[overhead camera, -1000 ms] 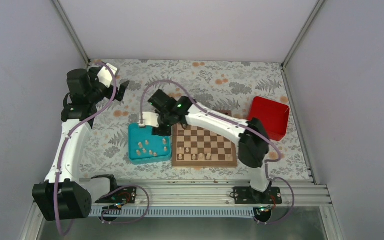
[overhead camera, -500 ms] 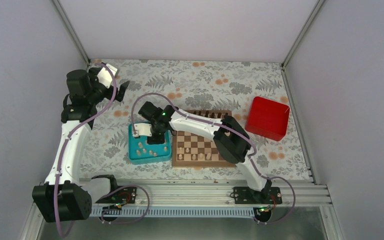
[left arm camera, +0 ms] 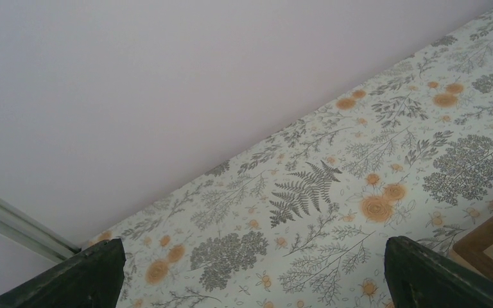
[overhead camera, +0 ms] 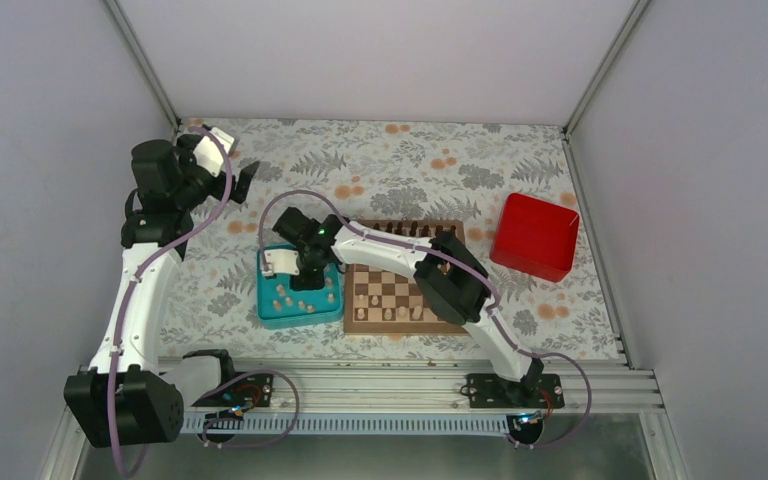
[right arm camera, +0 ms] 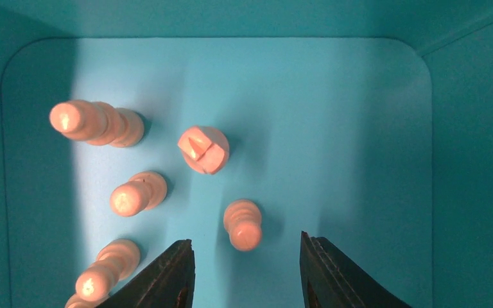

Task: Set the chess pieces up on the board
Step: Pick up the chess piece from the storage box.

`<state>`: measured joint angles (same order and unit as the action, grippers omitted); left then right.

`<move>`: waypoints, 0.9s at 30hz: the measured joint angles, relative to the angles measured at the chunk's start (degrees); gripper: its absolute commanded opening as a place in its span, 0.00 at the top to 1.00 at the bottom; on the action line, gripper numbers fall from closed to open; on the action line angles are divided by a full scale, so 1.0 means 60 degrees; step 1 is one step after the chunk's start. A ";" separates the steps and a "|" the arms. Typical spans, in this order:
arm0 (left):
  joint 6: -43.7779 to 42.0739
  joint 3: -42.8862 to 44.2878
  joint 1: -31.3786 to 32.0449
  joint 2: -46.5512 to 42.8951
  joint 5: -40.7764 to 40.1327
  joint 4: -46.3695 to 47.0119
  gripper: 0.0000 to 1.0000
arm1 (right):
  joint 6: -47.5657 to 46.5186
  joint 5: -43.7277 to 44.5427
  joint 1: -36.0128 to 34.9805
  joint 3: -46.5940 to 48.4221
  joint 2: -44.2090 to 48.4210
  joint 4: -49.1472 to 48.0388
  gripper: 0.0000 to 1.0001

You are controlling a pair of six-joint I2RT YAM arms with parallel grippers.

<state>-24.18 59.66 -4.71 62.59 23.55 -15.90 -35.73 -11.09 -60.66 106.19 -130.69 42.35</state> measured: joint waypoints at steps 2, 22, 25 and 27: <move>0.0000 -0.0004 0.0000 0.0000 0.0036 0.0000 0.00 | 0.0000 -0.0004 0.0000 0.0011 0.0000 -0.0080 0.57; 0.0000 -0.0080 0.0000 0.0000 0.0117 0.0004 0.00 | 0.0018 -0.0419 -0.0004 0.0084 -0.0481 -0.0361 0.94; 0.0000 -0.0087 0.0000 0.0000 0.0117 0.0004 0.00 | 0.0069 -0.0463 -0.0004 0.0066 -0.0466 -0.0466 0.96; 0.0000 -0.0091 0.0000 0.0000 0.0117 0.0004 0.00 | 0.0040 -0.0448 -0.0004 -0.0036 -0.0404 -0.0561 0.96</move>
<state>-24.18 59.11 -4.71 62.59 24.25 -15.88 -35.48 -13.78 -60.69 105.97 -133.12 38.98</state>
